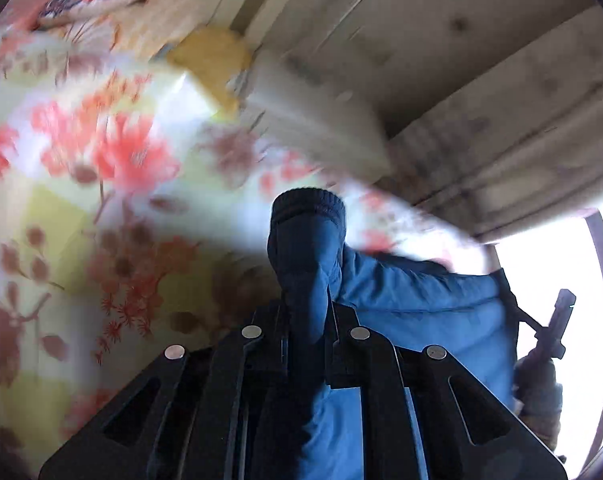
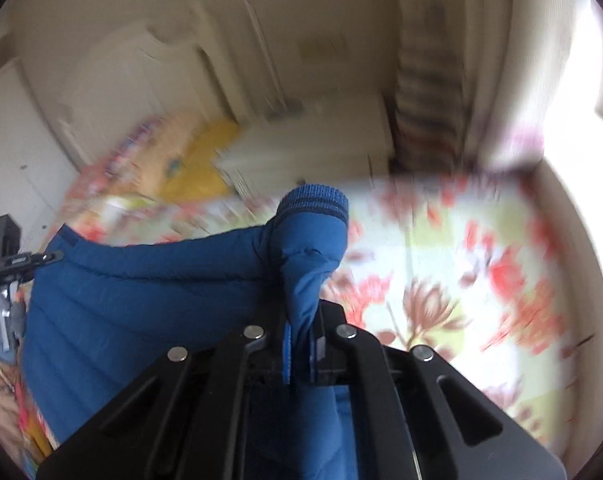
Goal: Fold large clothes
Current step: 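Lift the held hem and fold it toward the collar with both grippers, then open both grippers and release the folded hem onto the jacket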
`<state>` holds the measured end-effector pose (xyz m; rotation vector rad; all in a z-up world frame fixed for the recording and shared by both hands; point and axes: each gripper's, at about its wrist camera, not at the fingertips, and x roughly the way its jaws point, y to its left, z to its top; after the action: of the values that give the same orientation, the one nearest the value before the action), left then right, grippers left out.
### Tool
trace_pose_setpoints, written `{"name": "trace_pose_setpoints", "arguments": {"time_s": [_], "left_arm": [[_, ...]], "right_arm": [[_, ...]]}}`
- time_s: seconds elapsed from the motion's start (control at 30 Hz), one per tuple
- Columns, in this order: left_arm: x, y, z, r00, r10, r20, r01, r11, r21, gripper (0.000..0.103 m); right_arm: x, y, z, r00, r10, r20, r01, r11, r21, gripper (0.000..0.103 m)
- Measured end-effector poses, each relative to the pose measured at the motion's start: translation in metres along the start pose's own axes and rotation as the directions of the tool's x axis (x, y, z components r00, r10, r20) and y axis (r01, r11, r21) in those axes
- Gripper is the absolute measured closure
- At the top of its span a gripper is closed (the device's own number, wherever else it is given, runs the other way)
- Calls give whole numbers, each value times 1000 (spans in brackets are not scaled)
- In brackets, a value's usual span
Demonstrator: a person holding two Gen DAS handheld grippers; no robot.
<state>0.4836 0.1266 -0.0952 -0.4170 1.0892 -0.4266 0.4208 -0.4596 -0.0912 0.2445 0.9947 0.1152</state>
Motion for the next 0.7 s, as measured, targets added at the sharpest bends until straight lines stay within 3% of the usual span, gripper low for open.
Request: {"name": "trace_pose_setpoints", "arguments": {"time_s": [0.07, 0.17, 0.3, 0.4, 0.5, 0.57, 0.6, 0.67, 0.7], "left_arm": [[21, 10, -10, 1000, -15, -6, 15, 1000, -9, 90], [16, 26, -14, 996, -75, 40, 76, 996, -40, 89], [12, 16, -14, 998, -22, 65, 20, 999, 37, 88], [19, 13, -17, 996, 51, 76, -55, 997, 47, 75], [12, 20, -19, 990, 99, 100, -101, 995, 13, 54], [-10, 24, -22, 982, 99, 160, -96, 995, -21, 47], [-30, 27, -25, 977, 54, 207, -46, 998, -44, 42], [-64, 32, -37, 964, -9, 264, 27, 998, -62, 10], [-86, 33, -49, 953, -31, 301, 47, 998, -47, 9]], "right_arm": [[20, -10, -15, 1000, 22, -3, -22, 999, 44, 92], [11, -18, -21, 997, 62, 40, -65, 995, 76, 93], [12, -13, -25, 998, 42, 42, -45, 997, 66, 92], [17, -18, -30, 997, 53, 57, -59, 994, 96, 88], [12, -30, -32, 994, 85, 64, -94, 986, 140, 69], [-6, -33, -35, 997, 46, 64, -56, 986, 159, 28], [-20, -33, -38, 996, 47, 82, -59, 986, 158, 26], [-59, -32, -53, 984, 110, 139, -126, 985, 117, 26], [-80, -30, -65, 978, 128, 162, -143, 986, 83, 25]]}}
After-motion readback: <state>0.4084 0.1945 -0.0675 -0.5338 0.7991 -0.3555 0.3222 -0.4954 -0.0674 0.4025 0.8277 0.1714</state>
